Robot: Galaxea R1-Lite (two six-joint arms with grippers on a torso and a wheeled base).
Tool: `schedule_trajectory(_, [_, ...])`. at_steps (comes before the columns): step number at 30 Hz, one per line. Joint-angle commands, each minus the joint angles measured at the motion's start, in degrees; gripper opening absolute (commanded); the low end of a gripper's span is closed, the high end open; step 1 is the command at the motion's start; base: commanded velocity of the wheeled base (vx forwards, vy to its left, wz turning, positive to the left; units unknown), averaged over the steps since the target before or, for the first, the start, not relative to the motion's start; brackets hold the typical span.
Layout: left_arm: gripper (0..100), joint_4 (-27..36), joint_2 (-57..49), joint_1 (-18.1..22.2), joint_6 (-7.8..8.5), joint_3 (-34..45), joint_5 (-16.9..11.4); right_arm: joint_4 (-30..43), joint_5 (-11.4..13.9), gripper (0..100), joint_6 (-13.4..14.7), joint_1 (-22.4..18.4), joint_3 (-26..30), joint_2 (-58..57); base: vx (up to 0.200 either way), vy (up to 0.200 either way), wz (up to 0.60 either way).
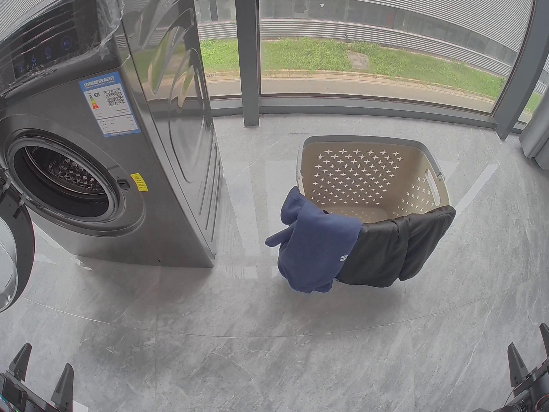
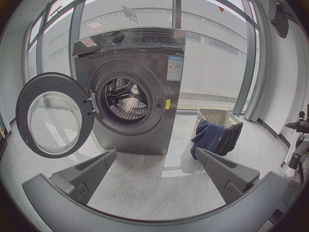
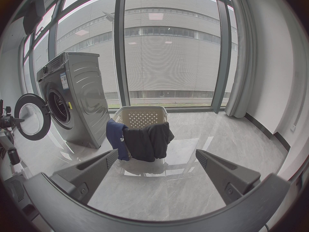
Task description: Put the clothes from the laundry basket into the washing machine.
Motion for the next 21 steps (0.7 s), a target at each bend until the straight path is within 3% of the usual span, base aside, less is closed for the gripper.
schedule_trajectory(1, [100,0.0,-0.95,0.0,-0.03,0.92,0.06,-0.01,-0.04,100,0.0,0.0,1.01,-0.93,0.0,0.0,0.0])
schedule_trajectory(14, [100,0.0,-0.95,0.0,-0.03,0.84,0.06,-0.01,-0.04,100,0.0,0.0,1.01,-0.93,0.0,0.0,0.0])
schedule_trajectory(21, [100,0.0,-0.95,0.0,-0.03,0.84,0.06,-0.01,-0.04,100,0.0,0.0,1.01,-0.93,0.0,-0.2,0.0])
